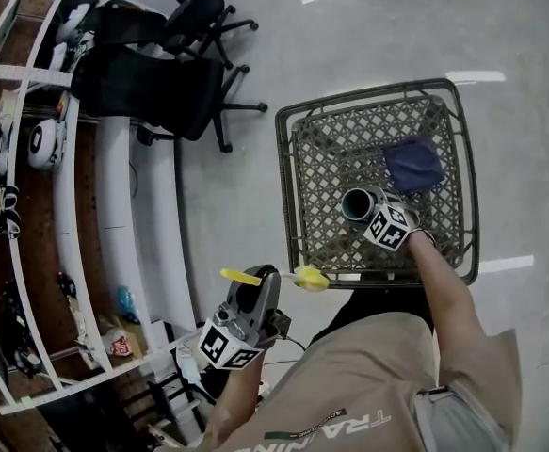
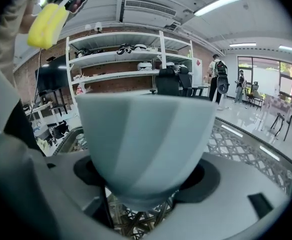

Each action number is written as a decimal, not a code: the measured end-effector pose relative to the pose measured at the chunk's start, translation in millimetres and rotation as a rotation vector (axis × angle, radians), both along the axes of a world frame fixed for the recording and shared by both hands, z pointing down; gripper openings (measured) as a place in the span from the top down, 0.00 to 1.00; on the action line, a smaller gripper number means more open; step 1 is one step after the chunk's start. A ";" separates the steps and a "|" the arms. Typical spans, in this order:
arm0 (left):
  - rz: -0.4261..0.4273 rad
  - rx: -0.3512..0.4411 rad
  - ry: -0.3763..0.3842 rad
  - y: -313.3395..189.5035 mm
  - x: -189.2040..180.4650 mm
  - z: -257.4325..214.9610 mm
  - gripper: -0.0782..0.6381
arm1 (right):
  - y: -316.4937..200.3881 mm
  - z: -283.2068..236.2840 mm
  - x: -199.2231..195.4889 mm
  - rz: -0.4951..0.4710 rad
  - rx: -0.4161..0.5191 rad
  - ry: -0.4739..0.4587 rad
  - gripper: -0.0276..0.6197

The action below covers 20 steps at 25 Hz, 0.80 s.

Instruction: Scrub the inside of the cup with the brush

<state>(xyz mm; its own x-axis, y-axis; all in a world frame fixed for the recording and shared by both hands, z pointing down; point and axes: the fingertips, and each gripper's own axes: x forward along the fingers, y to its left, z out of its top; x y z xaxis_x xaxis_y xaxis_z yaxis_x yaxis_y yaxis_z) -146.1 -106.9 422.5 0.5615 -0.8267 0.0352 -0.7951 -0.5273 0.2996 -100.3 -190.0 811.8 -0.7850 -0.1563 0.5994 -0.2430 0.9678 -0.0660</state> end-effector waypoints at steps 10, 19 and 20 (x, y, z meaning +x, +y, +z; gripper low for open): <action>0.006 0.018 -0.057 -6.4 15.6 -3.4 0.83 | -16.7 18.3 -7.3 0.006 0.026 -0.063 0.37; 0.001 0.059 -0.038 0.9 20.1 -15.6 0.83 | -2.5 48.6 20.3 0.037 -0.022 0.091 0.37; 0.004 0.062 -0.036 2.4 20.6 -16.1 0.83 | -0.4 52.5 25.3 0.044 -0.034 0.110 0.37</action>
<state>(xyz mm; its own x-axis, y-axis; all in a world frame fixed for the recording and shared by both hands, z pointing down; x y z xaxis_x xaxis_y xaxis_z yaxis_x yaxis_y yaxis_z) -125.5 -104.5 406.5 0.5645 -0.8254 0.0044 -0.8025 -0.5475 0.2372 -75.0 -190.4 864.4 -0.7069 -0.1672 0.6873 -0.2929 0.9536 -0.0693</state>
